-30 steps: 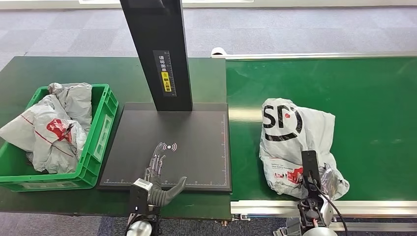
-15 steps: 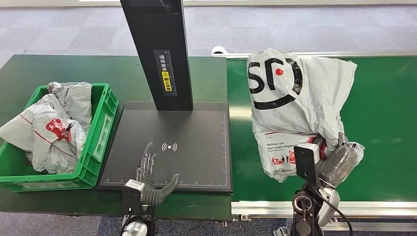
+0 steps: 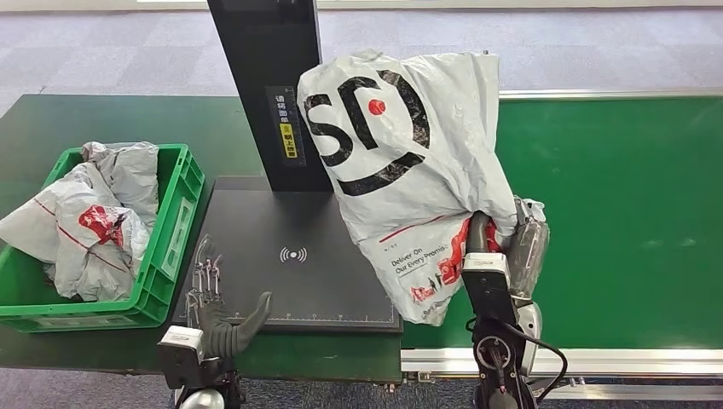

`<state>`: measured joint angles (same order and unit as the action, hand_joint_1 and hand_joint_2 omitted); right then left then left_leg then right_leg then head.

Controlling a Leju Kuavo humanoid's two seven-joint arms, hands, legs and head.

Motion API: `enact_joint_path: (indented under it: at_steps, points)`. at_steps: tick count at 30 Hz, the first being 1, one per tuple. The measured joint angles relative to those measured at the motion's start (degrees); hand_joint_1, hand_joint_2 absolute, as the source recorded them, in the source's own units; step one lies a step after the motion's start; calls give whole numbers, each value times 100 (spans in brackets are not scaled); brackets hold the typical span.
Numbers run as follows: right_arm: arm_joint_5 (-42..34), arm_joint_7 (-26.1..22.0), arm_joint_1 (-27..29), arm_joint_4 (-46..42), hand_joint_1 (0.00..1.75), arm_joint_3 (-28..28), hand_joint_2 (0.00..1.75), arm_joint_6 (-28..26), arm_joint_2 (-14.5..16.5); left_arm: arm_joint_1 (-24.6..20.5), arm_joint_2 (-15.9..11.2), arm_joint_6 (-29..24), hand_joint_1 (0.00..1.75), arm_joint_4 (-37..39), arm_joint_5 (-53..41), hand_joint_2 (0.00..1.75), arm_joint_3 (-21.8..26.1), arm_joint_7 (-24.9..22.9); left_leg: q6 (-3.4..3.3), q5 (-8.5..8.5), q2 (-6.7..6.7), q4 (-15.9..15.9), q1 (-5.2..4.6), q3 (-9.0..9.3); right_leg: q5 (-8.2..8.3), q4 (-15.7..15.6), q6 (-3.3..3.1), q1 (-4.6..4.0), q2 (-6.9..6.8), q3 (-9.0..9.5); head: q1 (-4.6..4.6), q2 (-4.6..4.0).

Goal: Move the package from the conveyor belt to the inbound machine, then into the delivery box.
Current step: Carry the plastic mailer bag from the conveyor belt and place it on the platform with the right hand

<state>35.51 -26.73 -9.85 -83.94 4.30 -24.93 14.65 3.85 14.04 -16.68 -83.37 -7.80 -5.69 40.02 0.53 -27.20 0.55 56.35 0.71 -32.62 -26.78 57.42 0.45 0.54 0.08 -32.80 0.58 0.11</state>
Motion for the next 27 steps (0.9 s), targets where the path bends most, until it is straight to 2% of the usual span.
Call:
enact_joint_path:
  at_steps: [3, 6, 11, 17, 21, 27]
  points:
    - [-298, 49, -375, 640, 175, 177, 175, 797, -16, -3, -37, -109, 0, -118, -2, 175, 2, 0, 0, 0, -12, 0, -1, 2, 2, 0, -1, 0, 8, -1, -1, 1]
    - [-568, -160, -928, 1905, 175, 301, 175, 1361, 67, -59, -69, -240, 0, -203, -34, 175, 2, 0, -1, 4, -7, 0, 1, 5, 4, 0, -3, -1, 5, 0, 0, 0]
    - [-718, -488, -1570, 3838, 175, 366, 175, 1550, 299, -171, -107, -368, 0, -281, -61, 175, 5, 0, 1, 8, 0, 0, 3, 3, 5, 3, -4, -3, 3, -1, -1, 0]
    - [-726, -437, -1829, 4900, 175, 368, 175, 1503, 450, -197, -140, -518, 0, -362, -61, 175, 5, 0, 2, 5, 0, 0, 2, 0, 3, 3, -4, -2, 4, -6, -1, 0]
    - [-711, -380, -1845, 5162, 1, 360, 175, 1401, 459, -199, -145, -523, 0, -370, -67, 175, 4, 0, 1, 4, 0, 0, 1, -1, 3, 2, -4, -1, 4, -7, 0, 0]
    - [-718, -379, -1838, 5301, 0, 339, 175, 1333, 445, -209, -145, -507, 0, -370, -69, 175, 6, 0, 1, 4, -1, 0, 2, 3, 4, 2, -4, -2, 5, -7, 0, 0]
